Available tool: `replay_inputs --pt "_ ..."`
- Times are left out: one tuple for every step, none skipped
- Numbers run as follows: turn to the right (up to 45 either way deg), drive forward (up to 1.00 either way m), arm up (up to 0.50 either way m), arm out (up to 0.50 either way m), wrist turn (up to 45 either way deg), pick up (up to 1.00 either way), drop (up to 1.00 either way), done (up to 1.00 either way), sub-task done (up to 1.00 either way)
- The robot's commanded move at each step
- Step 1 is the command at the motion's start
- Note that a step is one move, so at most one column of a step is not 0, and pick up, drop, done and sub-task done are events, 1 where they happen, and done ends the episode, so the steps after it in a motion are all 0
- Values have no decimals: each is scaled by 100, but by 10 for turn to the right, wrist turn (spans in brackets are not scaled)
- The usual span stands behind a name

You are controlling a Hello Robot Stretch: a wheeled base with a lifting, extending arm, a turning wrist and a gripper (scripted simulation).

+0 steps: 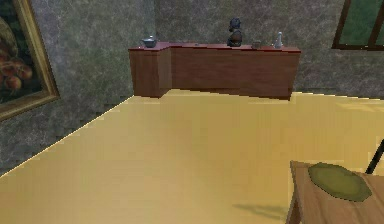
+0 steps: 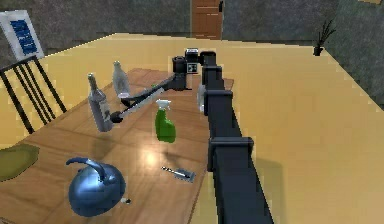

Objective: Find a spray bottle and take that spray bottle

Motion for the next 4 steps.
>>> replay_inputs --pt "0 0 0 0 450 0 0 0 0" --pt "0 0 0 0 270 0 0 0 0" --pt "0 0 -30 0 0 0 0 0 0" --pt "0 0 0 0 0 100 0 0 0"
